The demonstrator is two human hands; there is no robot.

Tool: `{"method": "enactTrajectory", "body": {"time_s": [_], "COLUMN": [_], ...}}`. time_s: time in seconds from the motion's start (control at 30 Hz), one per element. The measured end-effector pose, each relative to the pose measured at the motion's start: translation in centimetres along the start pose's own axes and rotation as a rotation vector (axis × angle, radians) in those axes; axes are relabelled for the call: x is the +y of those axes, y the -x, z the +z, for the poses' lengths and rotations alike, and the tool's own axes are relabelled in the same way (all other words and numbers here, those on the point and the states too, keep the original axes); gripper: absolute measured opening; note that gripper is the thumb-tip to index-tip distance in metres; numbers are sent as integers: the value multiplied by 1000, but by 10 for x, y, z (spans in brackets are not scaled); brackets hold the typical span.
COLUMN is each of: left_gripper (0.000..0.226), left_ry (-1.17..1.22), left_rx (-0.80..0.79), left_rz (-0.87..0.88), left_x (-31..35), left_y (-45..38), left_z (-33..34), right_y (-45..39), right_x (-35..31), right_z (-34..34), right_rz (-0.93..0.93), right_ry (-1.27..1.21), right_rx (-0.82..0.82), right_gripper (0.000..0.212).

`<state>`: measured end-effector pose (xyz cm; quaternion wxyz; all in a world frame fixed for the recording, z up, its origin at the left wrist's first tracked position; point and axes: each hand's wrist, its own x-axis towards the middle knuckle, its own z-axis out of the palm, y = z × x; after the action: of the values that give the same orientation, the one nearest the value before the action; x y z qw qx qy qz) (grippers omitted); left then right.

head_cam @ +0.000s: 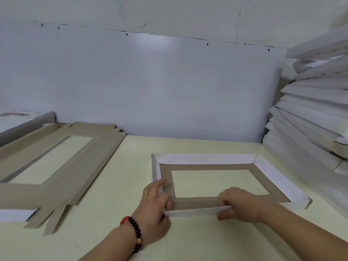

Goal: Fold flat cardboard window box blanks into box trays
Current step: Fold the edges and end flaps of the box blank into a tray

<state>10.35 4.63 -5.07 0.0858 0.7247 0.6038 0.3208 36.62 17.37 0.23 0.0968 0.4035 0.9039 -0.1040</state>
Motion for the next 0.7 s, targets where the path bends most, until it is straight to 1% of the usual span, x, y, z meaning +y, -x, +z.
{"method": "enactTrajectory", "body": {"time_s": [0.1, 0.2, 0.33, 0.4, 0.57, 0.7], "left_gripper": [33, 36, 27, 23, 22, 17], "left_ry": [2, 3, -21, -25, -31, -109], "left_rx": [-2, 1, 26, 60, 88, 86], "left_rz": [-5, -14, -1, -16, -53, -135], "left_x": [1, -1, -9, -13, -20, -19], "left_y": [0, 0, -1, -2, -1, 2], "left_z": [0, 1, 9, 13, 17, 15], "right_y": [-8, -16, -27, -33, -38, -35], "right_x": [-30, -63, -104, -119, -129, -127], "right_z": [2, 5, 12, 14, 13, 16], "right_rz": [-86, -165, -199, -206, -186, -204], "right_ry": [67, 59, -31, -66, -221, -273], "right_rx": [1, 13, 82, 97, 97, 157], "right_gripper": [34, 25, 26, 22, 15, 8]}}
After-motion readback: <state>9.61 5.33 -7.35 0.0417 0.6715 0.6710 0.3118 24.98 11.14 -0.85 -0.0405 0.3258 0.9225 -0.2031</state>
